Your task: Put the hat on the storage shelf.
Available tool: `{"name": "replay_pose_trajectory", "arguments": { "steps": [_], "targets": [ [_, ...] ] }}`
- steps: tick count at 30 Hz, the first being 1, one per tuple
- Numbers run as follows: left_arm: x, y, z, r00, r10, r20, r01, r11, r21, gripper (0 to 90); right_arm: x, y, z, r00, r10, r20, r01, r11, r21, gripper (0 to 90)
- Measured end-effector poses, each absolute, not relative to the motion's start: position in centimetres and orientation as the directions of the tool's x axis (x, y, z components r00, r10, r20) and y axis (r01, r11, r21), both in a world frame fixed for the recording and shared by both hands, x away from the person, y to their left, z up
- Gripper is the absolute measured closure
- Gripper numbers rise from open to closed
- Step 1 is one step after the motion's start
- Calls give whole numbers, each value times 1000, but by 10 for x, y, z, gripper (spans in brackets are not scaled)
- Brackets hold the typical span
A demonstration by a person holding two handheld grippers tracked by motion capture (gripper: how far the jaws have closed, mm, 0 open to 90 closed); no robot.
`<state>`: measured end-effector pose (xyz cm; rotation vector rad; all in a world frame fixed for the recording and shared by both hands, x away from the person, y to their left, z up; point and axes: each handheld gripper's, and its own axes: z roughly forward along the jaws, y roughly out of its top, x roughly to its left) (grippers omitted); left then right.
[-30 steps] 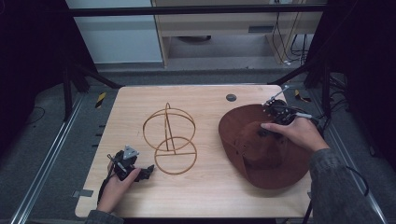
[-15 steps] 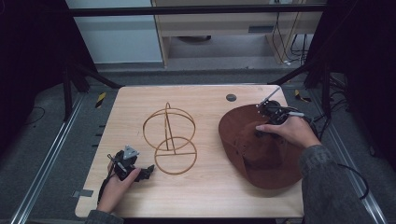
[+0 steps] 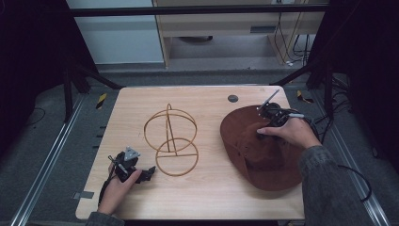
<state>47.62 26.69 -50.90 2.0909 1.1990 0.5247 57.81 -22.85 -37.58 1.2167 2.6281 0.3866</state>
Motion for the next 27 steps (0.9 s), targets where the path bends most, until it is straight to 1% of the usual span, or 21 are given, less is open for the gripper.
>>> {"name": "replay_pose_trajectory", "arguments": {
  "steps": [5, 9, 17, 18, 27],
  "targets": [
    [476, 267, -509, 499, 867, 17, 601, -360, 714, 0, 578, -228, -380, -646, 757, -94, 699, 637, 324, 138],
    [476, 267, -509, 499, 867, 17, 601, -360, 714, 0, 577, -228, -382, -635, 768, -86, 713, 625, 318, 156],
    [476, 267, -509, 498, 867, 17, 601, -359, 714, 0, 576, -230, -386, -639, 764, -90, 709, 630, 316, 180],
    [476, 267, -509, 498, 867, 17, 601, -360, 714, 0, 576, -231, -387, -651, 753, -98, 697, 643, 317, 185],
    [476, 267, -509, 497, 868, 16, 600, -358, 715, 0, 575, -231, -389, -648, 754, -108, 699, 645, 308, 252]
  ]
}}
